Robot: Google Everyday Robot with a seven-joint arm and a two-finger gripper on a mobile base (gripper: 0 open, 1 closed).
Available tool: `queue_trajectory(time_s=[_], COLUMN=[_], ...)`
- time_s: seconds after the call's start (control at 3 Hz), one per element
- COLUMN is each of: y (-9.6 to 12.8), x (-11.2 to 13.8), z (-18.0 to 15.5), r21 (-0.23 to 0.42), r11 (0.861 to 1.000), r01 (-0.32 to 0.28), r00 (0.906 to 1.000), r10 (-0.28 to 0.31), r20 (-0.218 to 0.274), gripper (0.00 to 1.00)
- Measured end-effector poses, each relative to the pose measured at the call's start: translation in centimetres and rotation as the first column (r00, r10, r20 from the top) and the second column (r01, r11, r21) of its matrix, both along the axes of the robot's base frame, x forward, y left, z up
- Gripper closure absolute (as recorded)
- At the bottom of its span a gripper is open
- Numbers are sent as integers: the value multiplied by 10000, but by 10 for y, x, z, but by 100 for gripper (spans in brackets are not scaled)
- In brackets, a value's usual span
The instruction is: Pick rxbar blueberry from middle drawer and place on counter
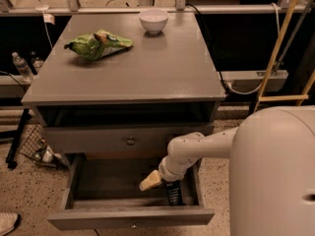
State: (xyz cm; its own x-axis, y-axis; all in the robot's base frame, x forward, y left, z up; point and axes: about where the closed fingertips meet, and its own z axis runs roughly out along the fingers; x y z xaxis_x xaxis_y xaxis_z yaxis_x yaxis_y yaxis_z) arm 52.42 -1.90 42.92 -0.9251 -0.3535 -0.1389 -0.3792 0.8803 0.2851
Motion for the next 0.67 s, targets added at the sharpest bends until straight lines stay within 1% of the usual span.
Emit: queue_trajectory(time_s=[0.33, 0.67], y=[-9, -19], x=[7, 6], z=[-26, -46], r21=[168, 217], r11=[9995, 9980], r01=[262, 589], r00=[9996, 9983], r10=[-261, -588], r20=[-62, -40], gripper=[0, 0])
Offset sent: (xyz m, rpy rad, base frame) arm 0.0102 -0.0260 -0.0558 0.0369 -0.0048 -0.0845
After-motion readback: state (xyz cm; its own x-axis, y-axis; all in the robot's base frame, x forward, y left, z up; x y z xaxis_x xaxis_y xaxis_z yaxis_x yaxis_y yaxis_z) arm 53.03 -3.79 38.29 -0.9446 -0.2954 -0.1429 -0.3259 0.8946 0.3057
